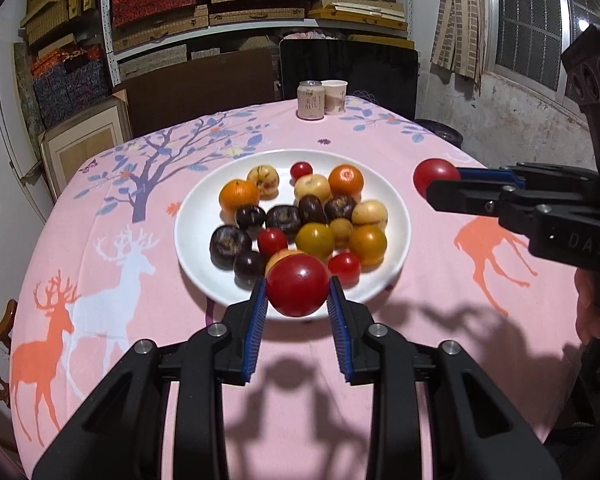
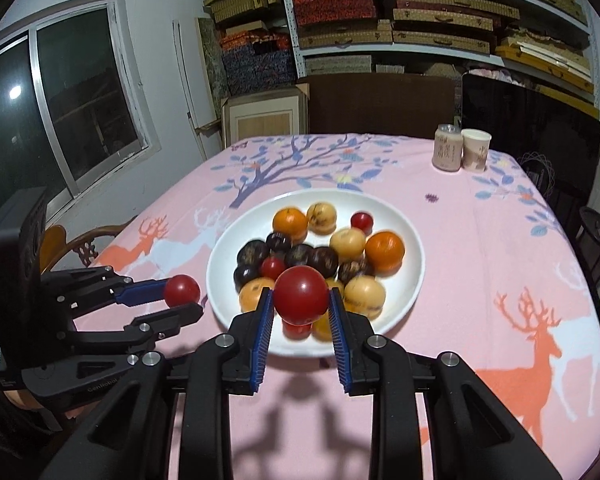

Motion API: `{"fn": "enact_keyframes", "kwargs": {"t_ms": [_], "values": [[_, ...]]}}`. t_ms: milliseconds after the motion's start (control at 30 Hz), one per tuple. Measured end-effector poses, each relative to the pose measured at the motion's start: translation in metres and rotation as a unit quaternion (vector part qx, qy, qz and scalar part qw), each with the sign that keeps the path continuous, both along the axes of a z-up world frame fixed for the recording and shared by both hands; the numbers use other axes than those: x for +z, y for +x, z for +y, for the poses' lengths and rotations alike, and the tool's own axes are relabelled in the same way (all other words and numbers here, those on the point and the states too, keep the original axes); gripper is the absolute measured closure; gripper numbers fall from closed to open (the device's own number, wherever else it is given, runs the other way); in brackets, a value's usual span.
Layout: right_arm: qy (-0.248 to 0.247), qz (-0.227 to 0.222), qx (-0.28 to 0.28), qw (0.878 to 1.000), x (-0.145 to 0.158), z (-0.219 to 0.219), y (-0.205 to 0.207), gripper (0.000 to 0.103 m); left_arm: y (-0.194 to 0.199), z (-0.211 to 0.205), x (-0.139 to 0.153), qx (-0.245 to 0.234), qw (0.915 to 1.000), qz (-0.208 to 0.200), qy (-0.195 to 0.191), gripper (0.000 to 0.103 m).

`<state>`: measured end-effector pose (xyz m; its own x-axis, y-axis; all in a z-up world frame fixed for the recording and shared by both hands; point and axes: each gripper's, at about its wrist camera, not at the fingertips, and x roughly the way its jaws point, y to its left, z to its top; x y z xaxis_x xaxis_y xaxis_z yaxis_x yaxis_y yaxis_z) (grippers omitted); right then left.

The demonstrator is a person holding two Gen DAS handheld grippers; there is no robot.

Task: Organize fruits
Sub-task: 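Carry both cherry tomatoes onto the white plate and open both tools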

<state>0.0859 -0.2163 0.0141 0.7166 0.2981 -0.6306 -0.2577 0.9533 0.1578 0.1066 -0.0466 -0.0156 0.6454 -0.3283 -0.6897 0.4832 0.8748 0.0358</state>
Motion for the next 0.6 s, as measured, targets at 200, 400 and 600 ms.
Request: {"fn": "enact_keyframes", "kwargs": {"t_ms": [200,400,600], "values": [[-0.004,0.001,-0.005,1.000,0.008,-0.005,0.032,0.075,0.035,-0.012,0.008,0.004,1.0000,-0.006,0.002,0.073],[0.001,0.019,-0.013,1.000,0.000,-0.010,0.077,0.075,0.080,-0.024,-0.002,0.015,0.9998,0.010,0.008,0.073],[0.000,0.042,-0.012,0.999,-0.018,-0.004,0.120,0.075,0.117,-0.034,-0.027,0.027,0.9989,0.037,0.011,0.073]]}}
